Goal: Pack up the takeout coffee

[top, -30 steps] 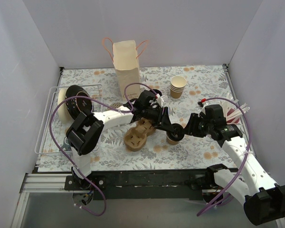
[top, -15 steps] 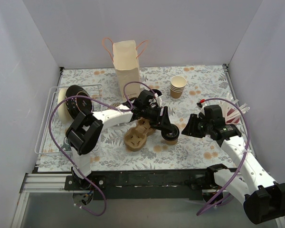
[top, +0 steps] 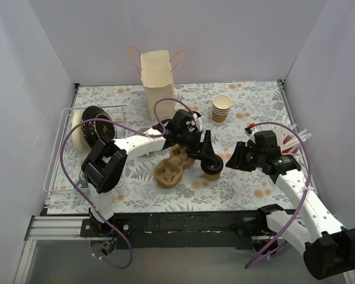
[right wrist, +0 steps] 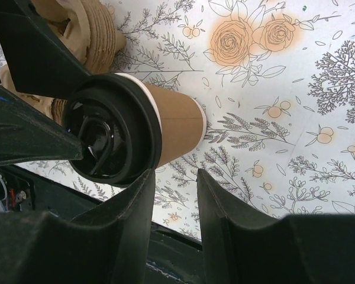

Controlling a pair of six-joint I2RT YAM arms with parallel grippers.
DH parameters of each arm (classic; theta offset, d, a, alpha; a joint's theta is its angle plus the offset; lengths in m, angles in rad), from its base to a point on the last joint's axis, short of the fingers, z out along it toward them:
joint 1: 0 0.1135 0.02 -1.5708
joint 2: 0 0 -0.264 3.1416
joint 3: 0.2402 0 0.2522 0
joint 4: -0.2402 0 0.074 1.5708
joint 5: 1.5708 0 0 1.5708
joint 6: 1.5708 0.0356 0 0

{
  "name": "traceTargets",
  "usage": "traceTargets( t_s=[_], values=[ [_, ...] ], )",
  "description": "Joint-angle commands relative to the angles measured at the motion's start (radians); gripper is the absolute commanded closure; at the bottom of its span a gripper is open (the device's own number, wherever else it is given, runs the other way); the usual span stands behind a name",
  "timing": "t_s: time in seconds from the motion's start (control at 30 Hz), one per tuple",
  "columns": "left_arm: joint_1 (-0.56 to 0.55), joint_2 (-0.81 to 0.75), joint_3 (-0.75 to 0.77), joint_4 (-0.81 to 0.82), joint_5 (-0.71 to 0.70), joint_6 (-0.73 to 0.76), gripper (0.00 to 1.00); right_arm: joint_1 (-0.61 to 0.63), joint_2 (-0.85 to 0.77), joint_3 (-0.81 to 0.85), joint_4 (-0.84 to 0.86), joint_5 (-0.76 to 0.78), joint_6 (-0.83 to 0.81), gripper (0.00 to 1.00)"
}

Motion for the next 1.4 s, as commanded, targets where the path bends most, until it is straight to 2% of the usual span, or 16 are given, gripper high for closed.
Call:
traceTargets(
  t_s=[0.0, 0.27, 0.6, 0.83, 0.93, 1.07, 1.2, 1.37],
  values=[
    [0.004, -0.072, 0.041, -0.005, 0.015, 0.009, 0.34, -0.001, -0.026, 0.004, 0.042, -0.015, -0.011, 0.58],
    [0.002, -0.085, 0.033, -0.03, 0.009, 0.009, 0.33, -0.001, -0.026, 0.01, 0.04, -0.014, -0.013, 0.58],
    [0.004, -0.083, 0.136, -0.194, -0.113, 0.104, 0.3, -0.001, -0.023, 0.035, 0.063, -0.039, -0.007, 0.58],
    [0.002, -0.103, 0.166, -0.235, -0.193, 0.139, 0.29, -0.001, -0.011, 0.047, 0.066, -0.041, -0.007, 0.58],
    [0.004, -0.117, 0.182, -0.272, -0.277, 0.138, 0.29, -0.001, -0.002, 0.061, 0.076, -0.048, -0.005, 0.58],
    [0.007, -0.085, 0.261, -0.427, -0.333, 0.182, 0.34, -0.001, 0.02, 0.087, 0.077, -0.056, -0.01, 0.58],
    [-0.024, -0.135, 0.17, -0.389, -0.313, 0.227, 0.44, -0.001, 0.04, 0.107, 0.088, -0.071, -0.001, 0.59],
    [-0.059, -0.109, 0.137, -0.384, -0.31, 0.251, 0.46, 0.004, 0.077, 0.136, 0.082, -0.087, -0.013, 0.57]
  ],
)
